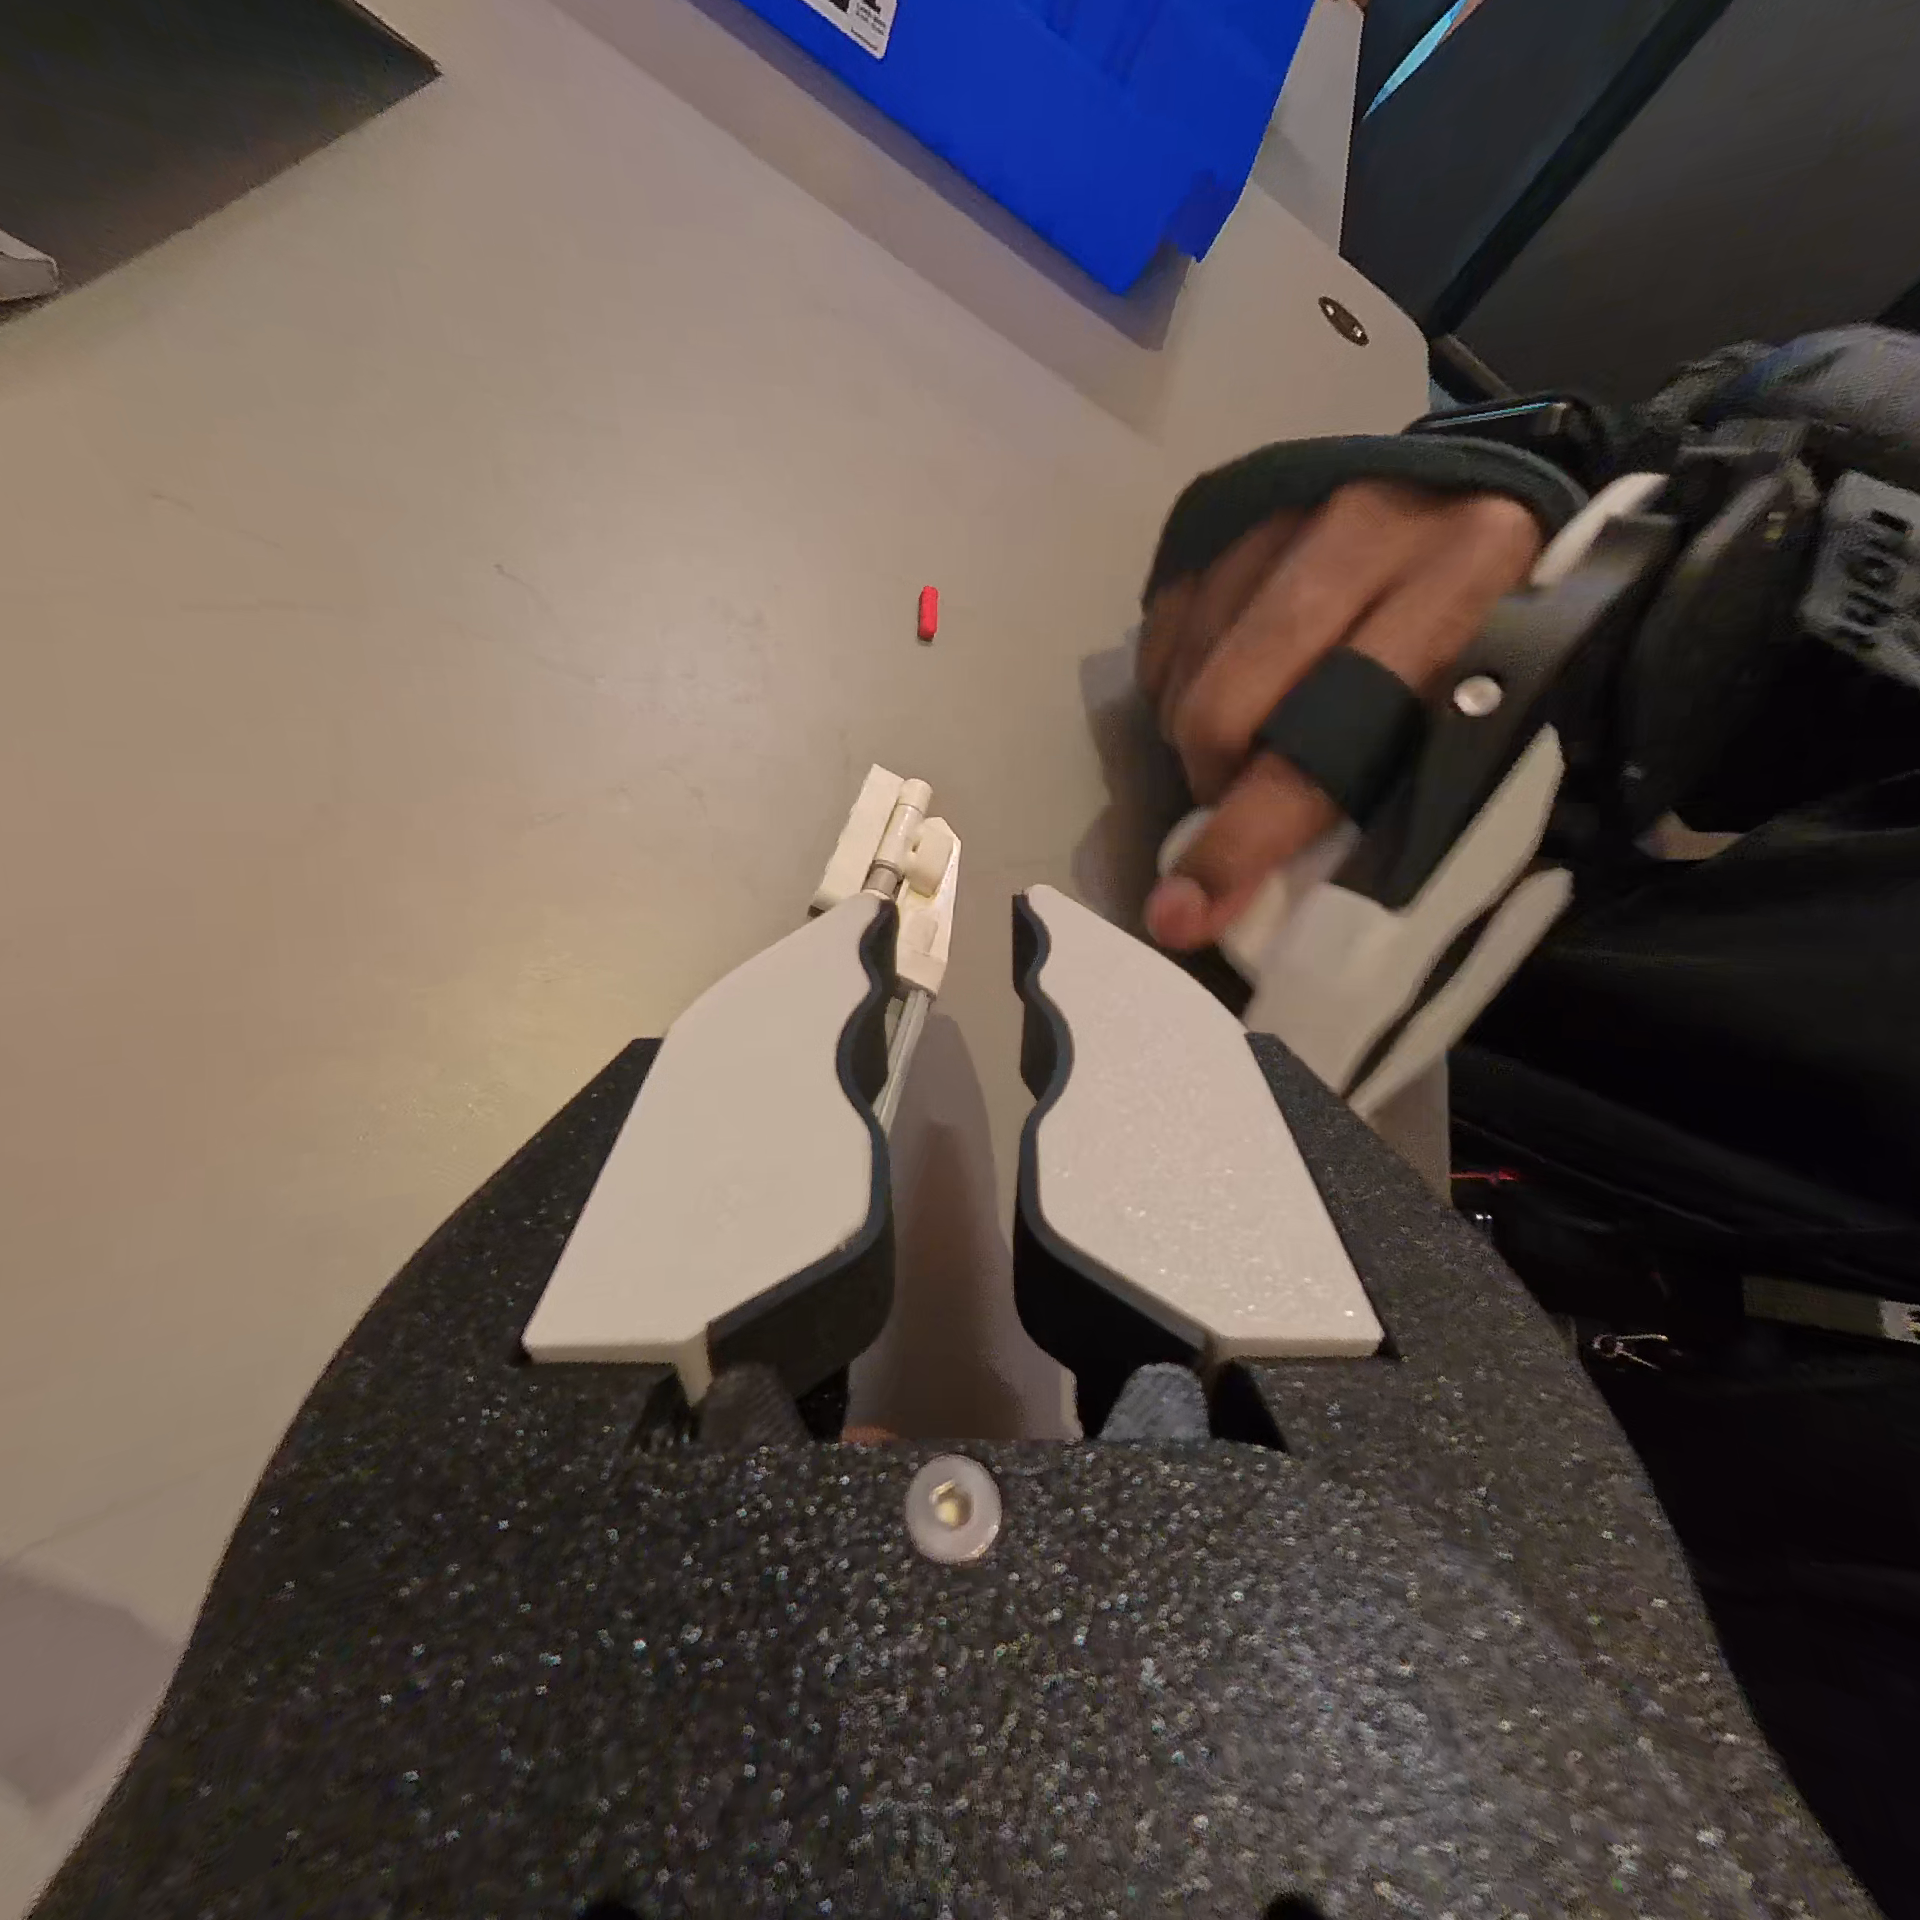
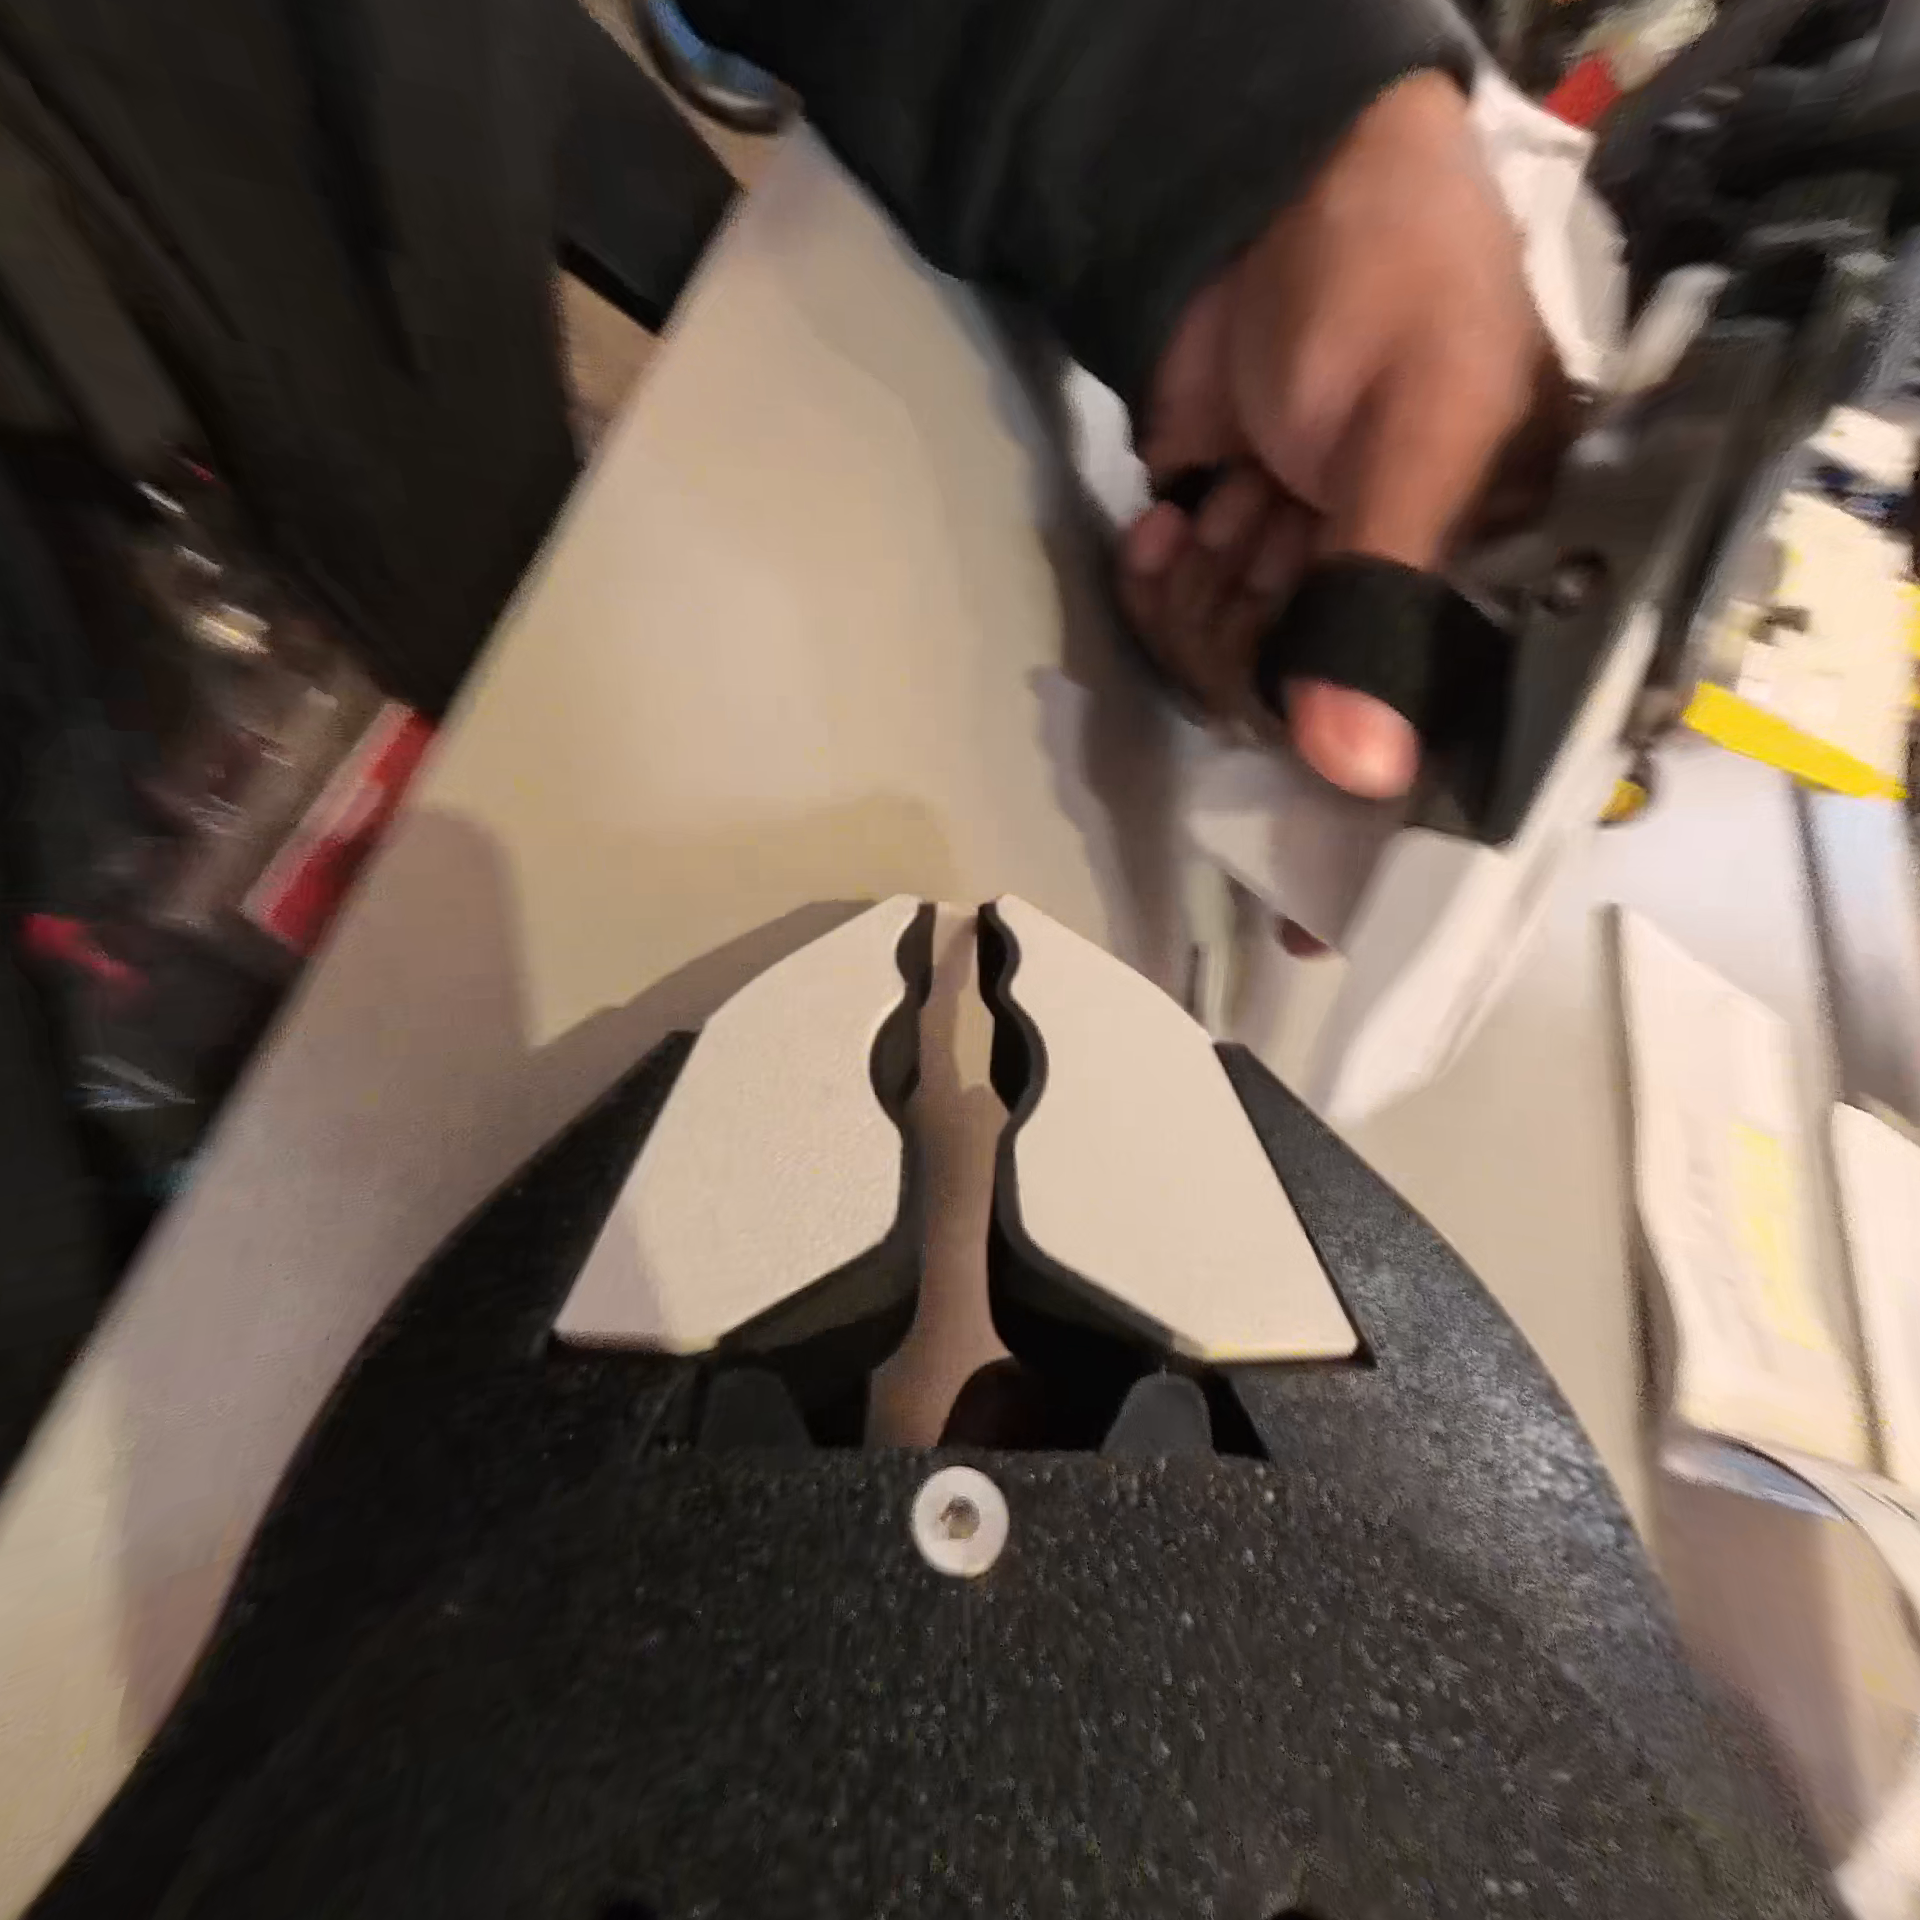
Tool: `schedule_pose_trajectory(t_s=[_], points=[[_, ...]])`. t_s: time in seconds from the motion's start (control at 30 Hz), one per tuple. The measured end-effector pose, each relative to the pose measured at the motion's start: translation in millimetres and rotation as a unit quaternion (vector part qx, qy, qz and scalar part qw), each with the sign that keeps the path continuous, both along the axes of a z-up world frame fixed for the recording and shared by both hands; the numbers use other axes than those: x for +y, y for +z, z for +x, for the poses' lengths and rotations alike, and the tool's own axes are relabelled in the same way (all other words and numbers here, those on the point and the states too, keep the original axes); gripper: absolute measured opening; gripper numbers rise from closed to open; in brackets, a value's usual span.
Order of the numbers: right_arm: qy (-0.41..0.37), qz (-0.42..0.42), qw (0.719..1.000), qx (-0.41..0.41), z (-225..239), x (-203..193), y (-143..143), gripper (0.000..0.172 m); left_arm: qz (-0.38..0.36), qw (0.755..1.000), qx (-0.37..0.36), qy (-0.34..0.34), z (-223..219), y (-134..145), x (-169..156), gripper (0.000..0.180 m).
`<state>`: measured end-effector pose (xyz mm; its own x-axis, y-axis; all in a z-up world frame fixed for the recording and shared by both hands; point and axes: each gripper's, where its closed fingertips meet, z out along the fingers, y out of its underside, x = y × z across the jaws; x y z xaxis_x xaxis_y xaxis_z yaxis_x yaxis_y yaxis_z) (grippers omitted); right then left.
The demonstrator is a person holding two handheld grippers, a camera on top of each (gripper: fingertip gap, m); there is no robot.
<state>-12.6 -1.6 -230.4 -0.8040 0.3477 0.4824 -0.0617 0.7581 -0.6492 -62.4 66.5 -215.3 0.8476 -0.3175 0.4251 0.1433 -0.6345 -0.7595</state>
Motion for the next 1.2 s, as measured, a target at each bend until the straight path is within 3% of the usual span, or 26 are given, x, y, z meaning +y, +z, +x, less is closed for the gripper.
schedule_pose_trajectory(t_s=[0.03,0.27,0.63,0.77,0.97,1.2], points=[[-0.012,0.005,1.000,0.022,-7,9,1,0.008,-0.001,1.000,-0.008,0.001,0,1,-1,0.021],[-0.051,-0.049,0.990,0.120,-31,43,25,0.008,-0.024,0.995,-0.091,-0.018,10,9,-7,0.021],[-0.071,-0.068,0.982,0.159,-46,57,34,0.008,-0.042,0.989,-0.144,-0.005,9,12,-4,0.022],[-0.068,-0.071,0.981,0.165,-47,55,36,0.008,-0.032,0.985,-0.166,-0.020,14,18,-6,0.007],[-0.088,-0.076,0.980,0.162,-50,57,37,0.023,-0.008,0.991,-0.130,-0.012,14,16,-3,0.006],[-0.131,-0.099,0.979,0.121,-48,72,36,0.026,0.050,0.999,-0.007,-0.019,10,17,-2,0.006]])
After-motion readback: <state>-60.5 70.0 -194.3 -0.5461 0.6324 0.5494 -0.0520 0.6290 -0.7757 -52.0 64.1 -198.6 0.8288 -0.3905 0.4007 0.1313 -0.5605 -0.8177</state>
